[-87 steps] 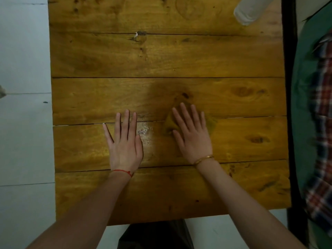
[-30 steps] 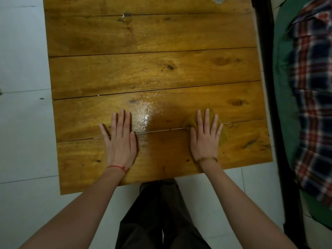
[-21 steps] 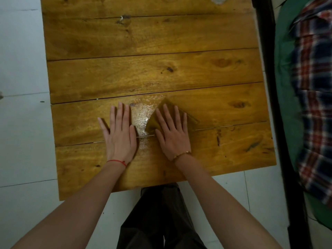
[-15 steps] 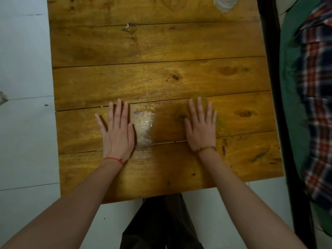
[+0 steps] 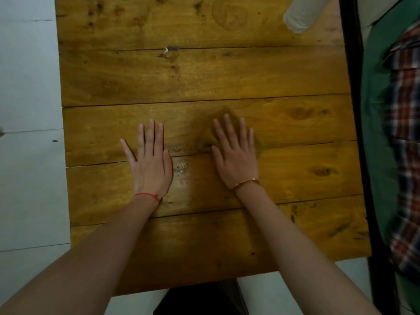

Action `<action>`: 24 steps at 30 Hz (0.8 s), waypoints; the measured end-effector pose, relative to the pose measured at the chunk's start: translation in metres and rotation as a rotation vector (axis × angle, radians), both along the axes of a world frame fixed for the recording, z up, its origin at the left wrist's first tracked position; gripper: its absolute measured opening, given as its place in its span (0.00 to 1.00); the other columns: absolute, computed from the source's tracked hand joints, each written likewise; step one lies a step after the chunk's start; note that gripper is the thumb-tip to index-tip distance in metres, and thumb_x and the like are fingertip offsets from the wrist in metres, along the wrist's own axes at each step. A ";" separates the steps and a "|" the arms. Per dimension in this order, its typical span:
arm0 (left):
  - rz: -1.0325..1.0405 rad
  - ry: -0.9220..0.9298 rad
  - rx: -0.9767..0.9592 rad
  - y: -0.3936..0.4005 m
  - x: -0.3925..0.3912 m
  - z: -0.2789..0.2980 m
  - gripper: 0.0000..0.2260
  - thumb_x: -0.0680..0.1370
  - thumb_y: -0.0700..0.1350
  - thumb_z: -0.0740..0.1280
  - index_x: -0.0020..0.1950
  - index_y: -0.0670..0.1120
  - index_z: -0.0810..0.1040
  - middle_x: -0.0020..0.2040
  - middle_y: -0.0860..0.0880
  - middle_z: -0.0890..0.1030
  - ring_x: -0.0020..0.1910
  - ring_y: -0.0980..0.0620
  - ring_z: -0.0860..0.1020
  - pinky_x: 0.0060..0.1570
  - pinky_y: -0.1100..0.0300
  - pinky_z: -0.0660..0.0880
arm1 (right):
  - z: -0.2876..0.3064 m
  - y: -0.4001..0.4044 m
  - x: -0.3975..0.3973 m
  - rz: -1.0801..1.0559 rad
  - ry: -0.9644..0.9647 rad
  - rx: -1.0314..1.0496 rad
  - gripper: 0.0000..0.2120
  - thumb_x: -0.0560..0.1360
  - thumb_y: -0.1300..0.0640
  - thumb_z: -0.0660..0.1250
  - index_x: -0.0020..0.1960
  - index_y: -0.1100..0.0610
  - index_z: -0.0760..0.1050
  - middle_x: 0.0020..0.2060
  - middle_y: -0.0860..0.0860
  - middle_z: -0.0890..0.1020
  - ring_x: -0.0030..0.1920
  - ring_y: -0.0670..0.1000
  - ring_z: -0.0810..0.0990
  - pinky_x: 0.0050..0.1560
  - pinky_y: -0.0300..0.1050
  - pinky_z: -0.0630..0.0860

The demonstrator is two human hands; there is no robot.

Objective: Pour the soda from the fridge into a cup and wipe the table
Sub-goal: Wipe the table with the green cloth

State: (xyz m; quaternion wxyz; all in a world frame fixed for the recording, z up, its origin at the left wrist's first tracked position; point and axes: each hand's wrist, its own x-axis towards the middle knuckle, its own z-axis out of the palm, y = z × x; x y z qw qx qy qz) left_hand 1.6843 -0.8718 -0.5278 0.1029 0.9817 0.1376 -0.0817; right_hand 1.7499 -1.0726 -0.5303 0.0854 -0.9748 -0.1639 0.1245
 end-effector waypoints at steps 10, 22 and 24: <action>0.011 0.020 -0.015 0.001 0.002 0.001 0.27 0.82 0.49 0.47 0.81 0.48 0.46 0.81 0.50 0.45 0.80 0.49 0.42 0.74 0.35 0.44 | 0.000 0.082 0.050 -0.122 0.002 0.041 0.28 0.82 0.42 0.45 0.79 0.46 0.42 0.79 0.48 0.43 0.78 0.60 0.37 0.76 0.62 0.38; 0.007 0.028 -0.018 0.003 0.002 0.004 0.26 0.82 0.49 0.46 0.81 0.48 0.46 0.81 0.49 0.46 0.80 0.47 0.44 0.74 0.34 0.47 | -0.004 0.003 0.089 -0.565 0.016 -0.059 0.28 0.82 0.43 0.44 0.79 0.47 0.42 0.79 0.49 0.44 0.78 0.61 0.40 0.76 0.64 0.43; 0.002 0.024 -0.012 0.003 0.001 0.003 0.27 0.82 0.49 0.47 0.81 0.47 0.46 0.81 0.49 0.46 0.80 0.47 0.43 0.74 0.34 0.47 | -0.002 0.028 0.085 -0.545 0.003 -0.066 0.28 0.82 0.43 0.44 0.79 0.47 0.41 0.79 0.50 0.43 0.78 0.62 0.40 0.75 0.64 0.42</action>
